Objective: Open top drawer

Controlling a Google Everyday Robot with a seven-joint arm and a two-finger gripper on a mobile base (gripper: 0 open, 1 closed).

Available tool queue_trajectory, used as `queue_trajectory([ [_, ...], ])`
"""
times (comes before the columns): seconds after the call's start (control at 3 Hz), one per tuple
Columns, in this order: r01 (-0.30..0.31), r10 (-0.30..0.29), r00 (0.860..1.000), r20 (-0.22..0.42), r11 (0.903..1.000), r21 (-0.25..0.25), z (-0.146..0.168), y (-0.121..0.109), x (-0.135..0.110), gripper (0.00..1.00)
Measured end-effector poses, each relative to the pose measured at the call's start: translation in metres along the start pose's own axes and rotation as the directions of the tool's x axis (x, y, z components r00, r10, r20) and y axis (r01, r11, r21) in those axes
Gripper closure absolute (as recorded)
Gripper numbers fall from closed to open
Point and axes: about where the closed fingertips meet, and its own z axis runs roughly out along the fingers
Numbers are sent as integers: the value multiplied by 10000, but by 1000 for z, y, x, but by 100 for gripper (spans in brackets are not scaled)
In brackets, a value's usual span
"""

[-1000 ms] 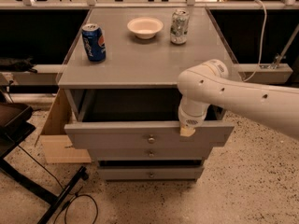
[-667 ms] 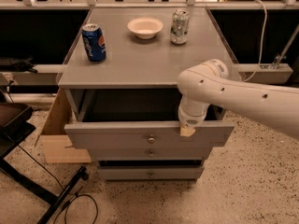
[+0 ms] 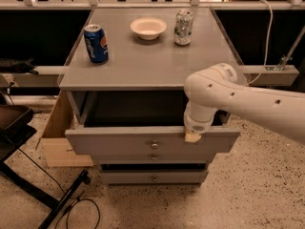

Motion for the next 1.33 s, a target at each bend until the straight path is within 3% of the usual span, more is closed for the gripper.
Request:
queue_trajectory([
  [1.33,18,-8,9993,364,9996,-280,-4,21,4,100],
])
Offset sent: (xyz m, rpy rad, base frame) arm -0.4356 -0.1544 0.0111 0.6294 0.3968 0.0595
